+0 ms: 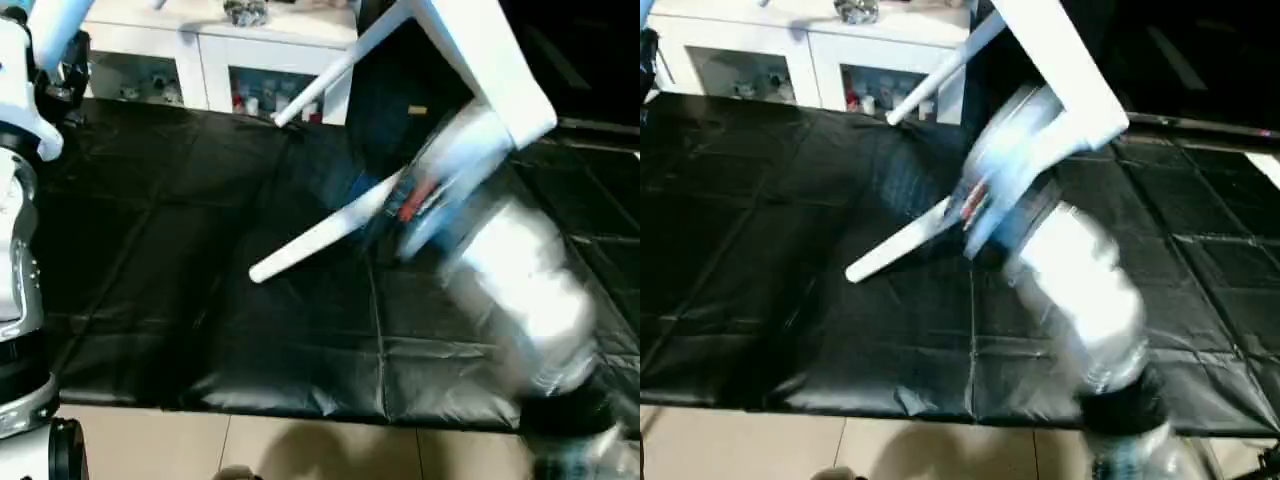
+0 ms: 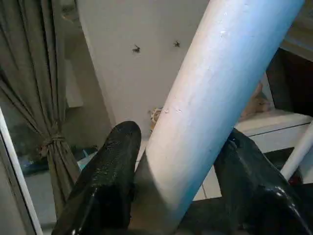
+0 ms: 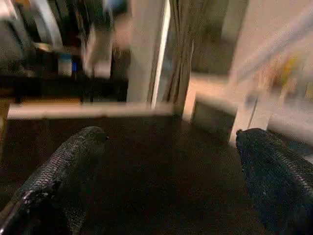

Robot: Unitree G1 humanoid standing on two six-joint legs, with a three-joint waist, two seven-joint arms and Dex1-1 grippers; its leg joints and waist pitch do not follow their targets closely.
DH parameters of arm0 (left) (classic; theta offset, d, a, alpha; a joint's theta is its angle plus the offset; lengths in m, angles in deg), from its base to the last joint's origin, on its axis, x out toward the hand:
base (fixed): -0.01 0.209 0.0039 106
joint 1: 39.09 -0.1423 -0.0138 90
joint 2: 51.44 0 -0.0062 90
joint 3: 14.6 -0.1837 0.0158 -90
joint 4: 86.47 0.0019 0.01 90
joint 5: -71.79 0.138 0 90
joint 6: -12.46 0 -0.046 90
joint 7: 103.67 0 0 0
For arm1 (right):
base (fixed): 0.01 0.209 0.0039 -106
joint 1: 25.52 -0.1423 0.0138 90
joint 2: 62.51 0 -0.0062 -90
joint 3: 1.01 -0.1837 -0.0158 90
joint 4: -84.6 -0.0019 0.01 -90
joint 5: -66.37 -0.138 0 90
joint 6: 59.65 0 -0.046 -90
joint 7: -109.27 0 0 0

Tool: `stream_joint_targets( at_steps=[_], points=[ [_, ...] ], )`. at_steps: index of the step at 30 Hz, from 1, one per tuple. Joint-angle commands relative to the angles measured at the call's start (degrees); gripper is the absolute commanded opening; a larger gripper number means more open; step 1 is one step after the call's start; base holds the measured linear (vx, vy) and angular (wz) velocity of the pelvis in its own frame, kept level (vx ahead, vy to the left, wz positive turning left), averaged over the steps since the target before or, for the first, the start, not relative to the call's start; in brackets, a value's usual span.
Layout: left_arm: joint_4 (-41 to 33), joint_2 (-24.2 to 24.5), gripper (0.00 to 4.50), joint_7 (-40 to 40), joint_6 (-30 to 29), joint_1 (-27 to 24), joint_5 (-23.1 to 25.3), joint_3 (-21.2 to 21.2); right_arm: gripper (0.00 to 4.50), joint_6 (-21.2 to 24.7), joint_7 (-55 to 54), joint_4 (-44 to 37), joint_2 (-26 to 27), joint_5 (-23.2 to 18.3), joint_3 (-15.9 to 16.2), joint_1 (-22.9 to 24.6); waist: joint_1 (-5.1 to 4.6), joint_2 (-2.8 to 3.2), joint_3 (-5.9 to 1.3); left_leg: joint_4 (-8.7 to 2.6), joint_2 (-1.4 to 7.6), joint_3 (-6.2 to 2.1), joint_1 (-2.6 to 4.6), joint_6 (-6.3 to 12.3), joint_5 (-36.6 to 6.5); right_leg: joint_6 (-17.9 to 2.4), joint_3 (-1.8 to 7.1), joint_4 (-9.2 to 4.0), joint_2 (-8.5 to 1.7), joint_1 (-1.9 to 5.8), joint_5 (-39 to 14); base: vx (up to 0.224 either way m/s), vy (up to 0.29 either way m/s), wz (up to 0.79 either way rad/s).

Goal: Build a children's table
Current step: Flip table

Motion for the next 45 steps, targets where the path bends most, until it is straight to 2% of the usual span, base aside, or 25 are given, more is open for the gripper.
stream_joint_targets(
  at_steps=[1,3,6,8,10,13,14,15,16,19,21,22,23,26,27,30,33,34,37,38,40,42,43,44,45],
  points=[
    [1.9,-1.7,2.22,-0.3,-2.6,-1.1,-2.1,-1.3,4.5,3.6,0.5,3.1,-1.6,1.2,1.5,3.2,-0.49,0.97,-2.97,-5.28,2.8,-1.83,1.17,-3.5,-22.2,-4.0,2.84,-6.26,-4.58,0.84,-25.7,0.0,0.0,0.0],
    [1.8,-1.7,2.22,-0.3,-2.7,-1.1,-2.2,-1.4,4.5,5.3,-0.4,5.4,-2.2,2.3,2.0,5.1,-0.6,0.7,-3.08,-5.33,2.79,-1.88,0.89,-3.39,-21.5,-4.1,2.82,-6.18,-4.53,1.14,-24.8,0.0,0.0,0.0],
    [1.8,-1.7,2.19,-0.3,-2.8,-1.1,-2.2,-1.5,4.5,7.6,-2.2,9.2,-1.9,2.5,1.2,6.8,-0.66,0.72,-2.94,-5.17,2.64,-1.85,0.85,-3.29,-21.5,-3.9,2.82,-6.46,-4.7,0.99,-26.8,0.0,0.0,0.0],
    [1.8,-1.7,2.17,-0.3,-2.8,-1.1,-2.2,-1.6,4.5,6.9,-3.4,11.2,-1.6,3.5,0.8,6.9,-0.72,0.66,-2.98,-5.12,2.66,-1.91,0.87,-3.32,-21.6,-3.8,2.8,-6.52,-4.79,0.89,-27.5,0.0,0.0,0.0],
    [2.0,-1.7,2.12,-0.4,-2.7,-1.0,-2.3,-1.6,4.5,4.0,-5.0,15.0,0.1,4.0,-1.0,6.2,-0.8,0.87,-2.99,-5.15,2.77,-1.89,0.93,-3.42,-21.8,-4.1,2.84,-6.5,-4.79,0.71,-26.6,0.0,0.0,0.0],
    [2.3,-1.7,2.1,-0.5,-2.5,-0.9,-2.3,-1.8,4.5,-0.8,-6.6,21.3,3.2,3.9,-3.8,2.5,-1.0,1.04,-3.22,-5.19,2.82,-1.99,0.94,-3.79,-22.1,-5.2,2.75,-6.2,-4.8,0.79,-24.9,0.0,0.0,0.0],
    [2.6,-1.7,2.07,-0.6,-2.4,-0.8,-2.2,-1.9,4.5,-4.3,-8.1,27.5,4.9,4.0,-5.7,-1.4,-1.19,1.09,-3.29,-5.19,2.88,-1.98,0.85,-3.99,-21.5,-6.1,2.79,-5.83,-4.83,0.8,-22.8,0.0,0.0,0.0],
    [2.6,-1.7,2.07,-0.6,-2.4,-0.8,-2.2,-1.9,4.5,-4.3,-8.1,27.5,4.9,4.0,-5.7,-1.4,-1.24,1.15,-3.28,-5.2,2.83,-1.94,0.86,-4.04,-21.3,-6.5,2.76,-5.74,-4.71,0.86,-21.9,0.0,0.0,0.0],
    [2.9,-1.8,2.06,-0.6,-2.3,-0.7,-2.2,-2.0,4.5,-7.7,-9.7,33.7,6.4,3.4,-8.2,-5.7,-1.1,1.2,-3.32,-5.11,2.93,-1.71,1.15,-4.05,-21.0,-7.0,2.89,-5.6,-4.68,0.61,-20.3,0.0,0.0,0.0],
    [3.1,-1.8,2.0,-0.6,-2.2,-0.6,-2.3,-2.0,4.5,-11.0,-7.9,38.3,7.4,1.9,-9.9,-9.4,-1.05,1.3,-3.45,-5.17,2.95,-1.54,0.88,-3.86,-19.1,-8.0,2.91,-5.06,-4.51,1.17,-15.8,0.0,0.0,0.0],
    [3.1,-1.8,1.96,-0.6,-2.2,-0.6,-2.3,-2.0,4.5,-11.0,-7.9,38.3,7.4,1.9,-9.9,-9.4,-0.98,1.25,-3.66,-5.13,2.98,-1.47,0.75,-3.63,-17.5,-8.6,2.86,-4.82,-4.55,1.47,-13.3,0.0,0.0,0.0],
    [3.2,-1.9,1.94,-0.7,-2.2,-0.7,-2.3,-2.0,4.5,-12.7,-5.2,40.0,7.8,1.0,-10.5,-11.3,-0.89,1.15,-3.77,-5.06,2.99,-1.34,0.58,-3.11,-15.1,-9.3,2.79,-4.42,-4.47,1.76,-9.8,0.0,0.0,0.0],
    [3.2,-1.9,1.89,-0.7,-2.2,-0.9,-2.3,-2.0,4.5,-13.7,-0.5,39.9,8.2,-0.3,-10.7,-12.3,-0.83,0.86,-3.85,-4.95,2.96,-1.21,0.52,-2.58,-14.5,-9.7,2.76,-4.4,-4.56,1.92,-9.2,0.0,0.0,0.0],
    [3.2,-1.9,1.85,-0.7,-2.2,-1.0,-2.3,-1.9,4.5,-14.3,2.7,39.7,8.6,-1.1,-10.8,-12.7,-0.81,1.06,-3.9,-4.83,3.14,-1.18,0.26,-1.3,-11.8,-10.4,2.74,-4.17,-4.63,2.03,-6.3,0.0,0.0,0.0],
    [3.2,-1.9,1.84,-0.7,-2.2,-1.1,-2.3,-1.9,4.5,-14.2,3.6,39.4,8.5,-1.3,-10.6,-12.6,-0.71,0.85,-3.93,-4.76,3.14,-1.06,0.4,-1.09,-10.7,-11.0,2.62,-4.16,-4.59,2.05,-5.6,0.0,0.0,0.0],
    [3.1,-1.9,1.81,-0.9,-2.1,-1.5,-2.5,-1.8,4.5,-14.3,7.8,38.0,8.1,-2.0,-9.8,-12.1,-0.67,1.05,-3.93,-4.78,3.2,-1.06,0.42,-1.05,-10.9,-11.3,2.54,-4.13,-4.6,2.11,-5.9,0.0,0.0,0.0],
    [3.4,-2.1,1.79,-2.0,-1.5,-2.5,-3.3,-2.0,4.5,-14.8,13.5,36.5,6.8,-2.8,-8.3,-11.3,-0.58,0.9,-3.86,-4.85,3.28,-1.11,0.3,-0.88,-10.9,-11.2,2.52,-4.21,-4.72,2.28,-6.2,0.0,0.0,0.0],
    [3.5,-2.3,1.78,-2.7,-0.9,-3.4,-3.6,-2.2,4.5,-14.5,16.0,35.4,6.0,-3.0,-7.8,-10.8,-0.46,1.12,-3.89,-4.8,3.32,-1.12,0.39,-0.75,-10.5,-11.2,2.52,-4.21,-4.74,2.28,-5.7,0.0,0.0,0.0],
    [3.5,-2.8,1.76,-3.5,-0.1,-4.9,-4.0,-2.5,4.5,-13.7,18.5,33.4,5.0,-3.0,-7.5,-9.9,-0.43,0.93,-3.91,-4.76,3.32,-1.07,0.25,-0.14,-9.5,-11.6,2.47,-4.12,-4.68,2.34,-4.3,0.0,0.0,0.0],
    [3.3,-3.0,1.74,-3.8,0.3,-6.2,-4.1,-2.5,4.5,-13.1,18.9,31.7,4.4,-3.0,-7.3,-9.2,-0.42,1.14,-3.81,-4.83,3.34,-1.12,0.27,-0.19,-10.0,-11.4,2.46,-4.29,-4.66,2.33,-4.8,0.0,0.0,0.0],
    [2.6,-3.2,1.71,-4.2,0.5,-8.4,-4.3,-2.2,4.5,-12.7,19.0,29.0,3.5,-2.9,-6.9,-8.0,-0.42,0.9,-3.73,-5.0,3.45,-1.24,0.21,-0.38,-10.7,-11.1,2.44,-4.37,-4.76,2.46,-6.2,0.0,0.0,0.0],
    [1.8,-3.4,1.67,-4.7,0.7,-11.0,-4.5,-1.9,4.5,-12.0,19.1,26.0,2.5,-3.0,-6.6,-6.6,-0.55,0.68,-3.58,-5.09,3.42,-1.1,0.36,-0.57,-12.5,-10.4,2.53,-4.79,-4.76,2.15,-9.5,0.0,0.0,0.0],
    [1.2,-3.6,1.67,-5.1,0.8,-12.6,-4.7,-1.7,4.5,-11.5,19.2,24.2,2.0,-3.2,-6.6,-5.8,-0.42,0.76,-3.61,-5.1,3.46,-1.19,0.42,-0.58,-12.5,-10.2,2.55,-4.8,-4.83,2.21,-9.9,0.0,0.0,0.0],
    [0.1,-3.9,1.63,-5.4,0.9,-15.8,-4.8,-1.3,4.5,-10.3,19.3,20.7,0.8,-3.6,-6.3,-4.0,-0.42,0.52,-3.58,-5.12,3.48,-1.14,0.4,-0.44,-12.6,-10.0,2.59,-4.84,-4.79,2.08,-10.5,0.0,0.0,0.0],
    [0.1,-3.9,1.6,-5.4,0.9,-15.8,-4.8,-1.3,4.5,-10.3,19.3,20.7,0.8,-3.6,-6.3,-4.0,-0.26,0.65,-3.55,-5.17,3.58,-1.26,0.34,-0.49,-12.5,-9.8,2.57,-4.82,-4.9,2.17,-10.4,0.0,0.0,0.0]
  ],
)
